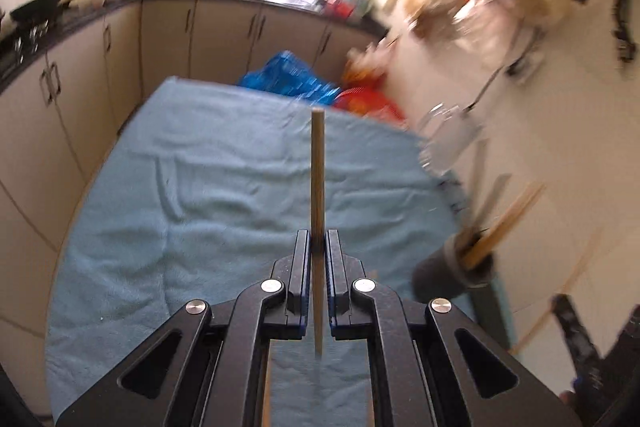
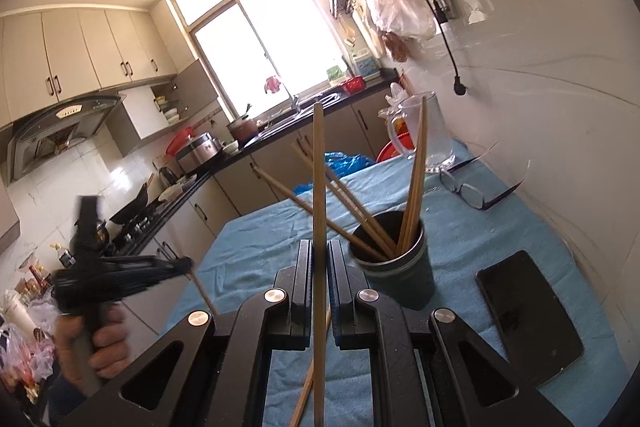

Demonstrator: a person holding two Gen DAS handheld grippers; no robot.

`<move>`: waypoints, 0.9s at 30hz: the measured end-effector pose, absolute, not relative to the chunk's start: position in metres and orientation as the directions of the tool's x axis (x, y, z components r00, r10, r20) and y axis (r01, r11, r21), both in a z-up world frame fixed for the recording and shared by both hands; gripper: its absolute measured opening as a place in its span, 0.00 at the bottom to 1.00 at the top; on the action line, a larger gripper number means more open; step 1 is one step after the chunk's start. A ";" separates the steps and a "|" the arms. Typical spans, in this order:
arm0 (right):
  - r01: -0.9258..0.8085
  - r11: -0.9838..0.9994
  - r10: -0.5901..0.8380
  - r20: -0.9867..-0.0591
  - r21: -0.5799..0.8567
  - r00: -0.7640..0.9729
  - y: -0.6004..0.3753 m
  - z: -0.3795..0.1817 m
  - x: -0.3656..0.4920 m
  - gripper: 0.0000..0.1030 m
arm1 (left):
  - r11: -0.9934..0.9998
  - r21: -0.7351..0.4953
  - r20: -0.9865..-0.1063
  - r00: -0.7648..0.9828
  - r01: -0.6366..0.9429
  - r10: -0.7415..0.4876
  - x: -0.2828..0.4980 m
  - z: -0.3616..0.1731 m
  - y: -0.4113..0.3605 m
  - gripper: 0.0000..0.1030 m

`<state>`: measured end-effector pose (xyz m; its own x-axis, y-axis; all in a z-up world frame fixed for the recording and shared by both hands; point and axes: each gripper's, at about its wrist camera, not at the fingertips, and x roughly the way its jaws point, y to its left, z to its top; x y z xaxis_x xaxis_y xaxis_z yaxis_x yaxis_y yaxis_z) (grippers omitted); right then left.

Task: Organize utensils
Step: 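Lift the left tool's chopstick upright toward the black cup while the right tool carries its own, then lower the left tool's chopstick into the black cup and open while the right tool does likewise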

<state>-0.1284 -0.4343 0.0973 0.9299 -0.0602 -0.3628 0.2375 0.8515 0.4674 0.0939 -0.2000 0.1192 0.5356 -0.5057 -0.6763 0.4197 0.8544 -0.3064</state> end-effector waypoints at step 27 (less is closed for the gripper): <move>0.407 0.758 -0.351 -0.207 0.510 0.913 -0.522 0.148 -0.099 0.08 | 0.717 -0.292 -0.530 0.516 0.633 -0.672 0.049 0.218 -0.312 0.06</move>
<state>-0.0995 -0.5218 0.1479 0.9132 -0.3513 -0.2066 0.4069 0.7578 0.5100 0.0487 -0.3119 0.2184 0.5164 -0.6723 -0.5305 0.6334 0.7167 -0.2918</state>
